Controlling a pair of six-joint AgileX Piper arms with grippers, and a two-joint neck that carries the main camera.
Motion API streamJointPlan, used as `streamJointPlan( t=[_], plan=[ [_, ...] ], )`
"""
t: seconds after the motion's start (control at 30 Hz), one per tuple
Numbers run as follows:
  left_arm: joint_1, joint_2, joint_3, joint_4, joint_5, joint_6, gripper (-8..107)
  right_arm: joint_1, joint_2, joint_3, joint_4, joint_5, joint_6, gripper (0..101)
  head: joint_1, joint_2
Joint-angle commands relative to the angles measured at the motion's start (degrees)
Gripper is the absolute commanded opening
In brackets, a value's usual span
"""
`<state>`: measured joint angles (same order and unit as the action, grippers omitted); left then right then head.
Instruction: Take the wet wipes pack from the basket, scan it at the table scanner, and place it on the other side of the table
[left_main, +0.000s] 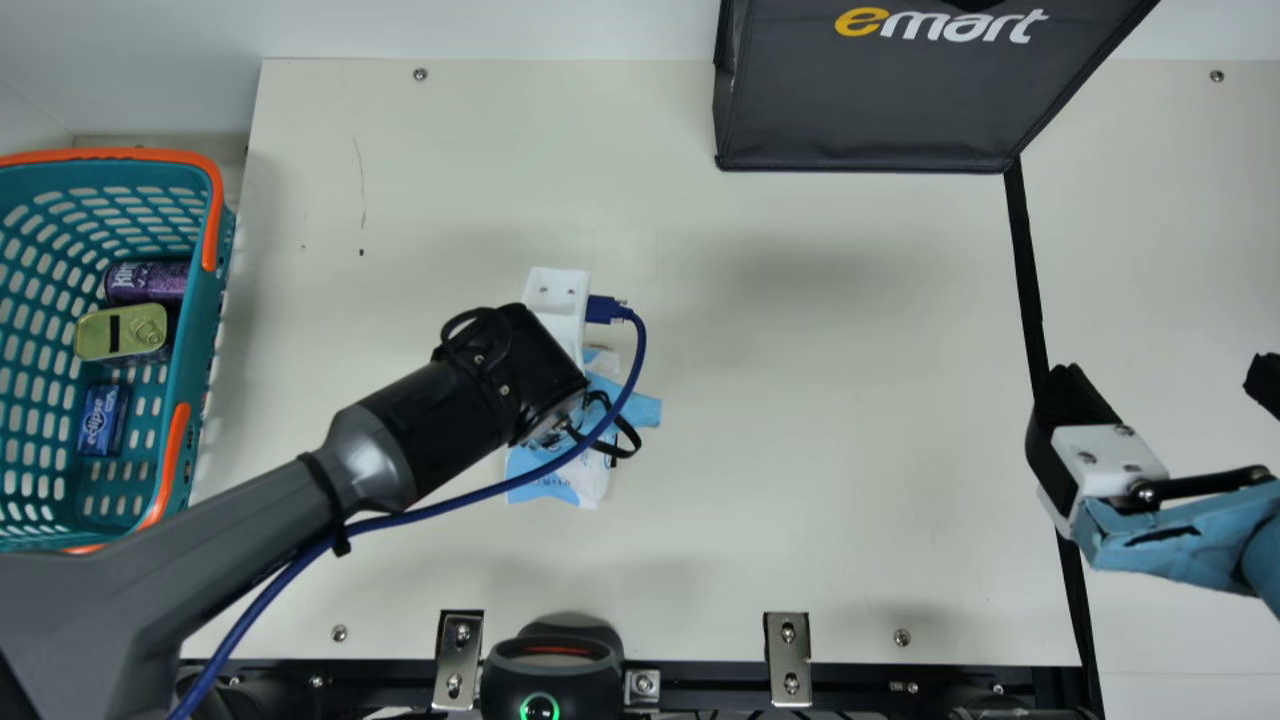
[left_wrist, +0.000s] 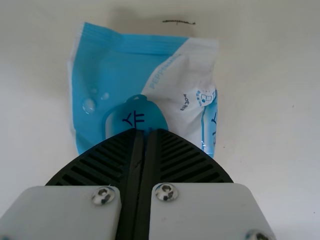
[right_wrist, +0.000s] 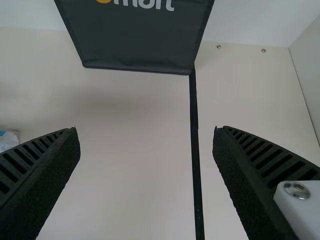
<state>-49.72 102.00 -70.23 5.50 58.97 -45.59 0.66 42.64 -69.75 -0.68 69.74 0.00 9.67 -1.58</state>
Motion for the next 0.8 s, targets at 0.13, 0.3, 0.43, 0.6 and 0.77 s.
streamJointPlan(
  t=[0.13, 0.3, 0.43, 0.6, 0.77],
  plan=[
    [-0.30, -2.42, -1.52, 0.37, 1.44, 0.08, -8, 0.00, 0.00, 0.00, 0.00, 0.00, 0.00, 95, -1.75, 0.00],
    [-0.36, -4.21, -2.54, -0.17, 2.83, 0.49, -8, 0.00, 0.00, 0.00, 0.00, 0.00, 0.00, 95, -1.75, 0.00],
    [-0.30, -5.05, -2.98, -0.72, 3.77, 0.65, -1, 0.00, 0.00, 0.00, 0.00, 0.00, 0.00, 95, -1.75, 0.00],
    [-0.07, -5.46, -3.10, -1.41, 4.30, 0.88, 15, 0.00, 0.00, 0.00, 0.00, -0.07, 0.00, 95, -1.75, 0.00],
    [0.18, -5.57, -3.03, -1.93, 4.53, 1.04, 32, 0.00, 0.00, 0.00, 0.00, -0.07, 0.00, 95, -1.75, 0.00]
  ],
)
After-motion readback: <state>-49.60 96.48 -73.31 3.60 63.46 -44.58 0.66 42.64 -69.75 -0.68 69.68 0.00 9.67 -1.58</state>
